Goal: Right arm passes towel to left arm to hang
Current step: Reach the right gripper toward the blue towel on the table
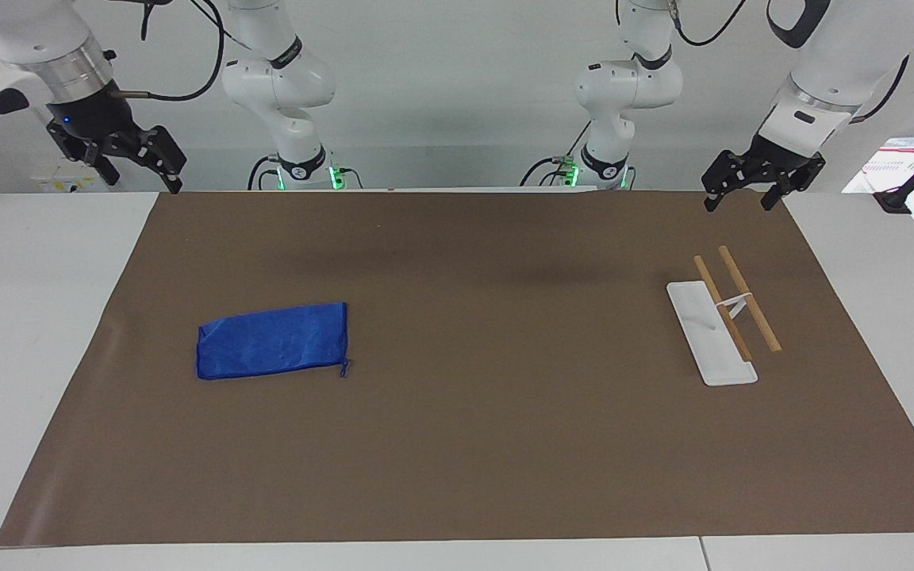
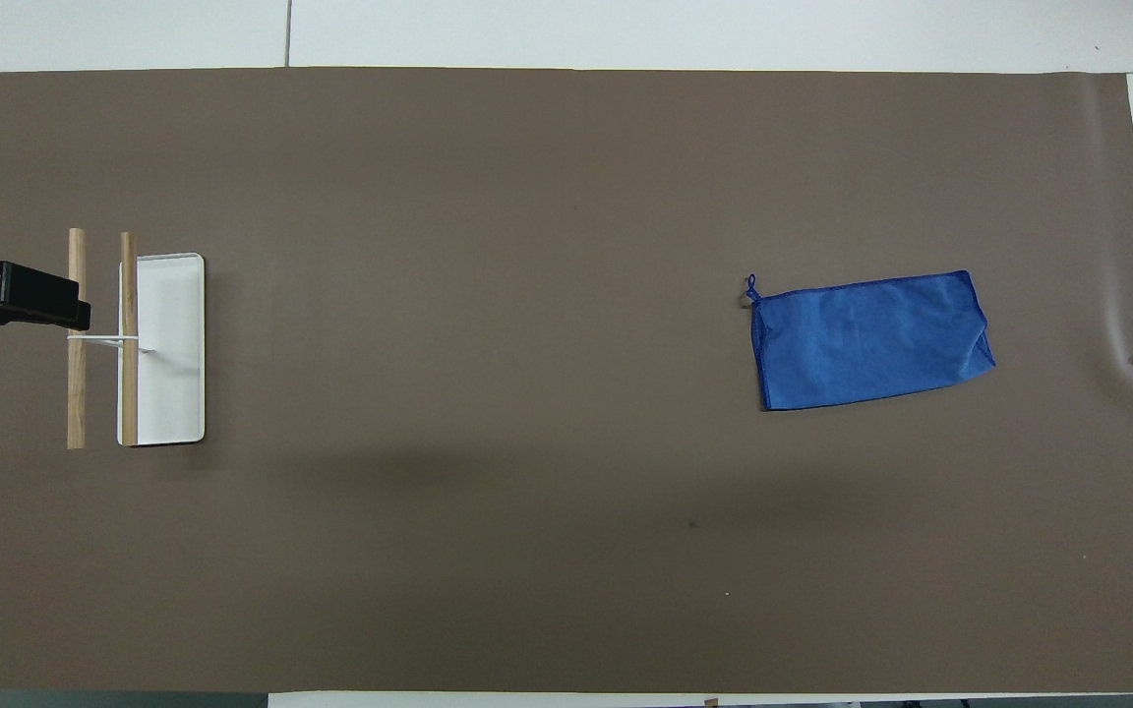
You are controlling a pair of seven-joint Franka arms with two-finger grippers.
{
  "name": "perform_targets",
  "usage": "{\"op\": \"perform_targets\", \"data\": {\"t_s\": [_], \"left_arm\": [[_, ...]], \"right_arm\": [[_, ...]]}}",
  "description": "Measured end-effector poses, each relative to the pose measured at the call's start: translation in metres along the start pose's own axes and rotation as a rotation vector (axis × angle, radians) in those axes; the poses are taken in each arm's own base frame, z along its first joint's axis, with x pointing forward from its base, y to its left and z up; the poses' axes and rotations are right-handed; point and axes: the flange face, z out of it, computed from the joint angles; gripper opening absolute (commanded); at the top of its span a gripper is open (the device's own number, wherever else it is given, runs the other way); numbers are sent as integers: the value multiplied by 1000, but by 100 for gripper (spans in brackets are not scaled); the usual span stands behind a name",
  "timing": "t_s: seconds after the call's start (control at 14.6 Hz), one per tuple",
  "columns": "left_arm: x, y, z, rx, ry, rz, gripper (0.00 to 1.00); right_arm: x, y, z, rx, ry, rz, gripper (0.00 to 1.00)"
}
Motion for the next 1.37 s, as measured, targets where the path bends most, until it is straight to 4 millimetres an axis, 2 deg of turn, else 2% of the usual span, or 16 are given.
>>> {"op": "perform_targets", "data": {"t_s": [0.89,1.1,1.37], "left_arm": [[0,0,0,0,-1,0,100],[0,0,0,0,-1,0,100],[0,0,0,0,-1,0,100]], "right_arm": [[1,-1,2,0,3,-2,100],[8,-2,19,7,59,-4,100],[3,-2,63,16,106,-8,100]]}}
